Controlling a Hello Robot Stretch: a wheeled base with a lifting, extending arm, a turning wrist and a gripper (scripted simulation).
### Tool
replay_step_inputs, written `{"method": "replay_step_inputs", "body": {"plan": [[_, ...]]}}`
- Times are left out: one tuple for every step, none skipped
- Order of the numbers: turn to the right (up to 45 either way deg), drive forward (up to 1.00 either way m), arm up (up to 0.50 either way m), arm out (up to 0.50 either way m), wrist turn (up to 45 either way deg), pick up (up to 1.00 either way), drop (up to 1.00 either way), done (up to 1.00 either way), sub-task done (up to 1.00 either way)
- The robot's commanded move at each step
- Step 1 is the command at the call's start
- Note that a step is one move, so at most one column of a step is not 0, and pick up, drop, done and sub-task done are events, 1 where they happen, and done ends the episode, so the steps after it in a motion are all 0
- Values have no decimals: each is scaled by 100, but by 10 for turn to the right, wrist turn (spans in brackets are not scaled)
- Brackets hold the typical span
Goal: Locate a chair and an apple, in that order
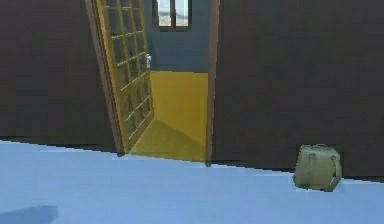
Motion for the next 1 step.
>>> {"method": "replay_step_inputs", "body": {"plan": [[-30,0,0,0,0,0,0,0,0]]}}
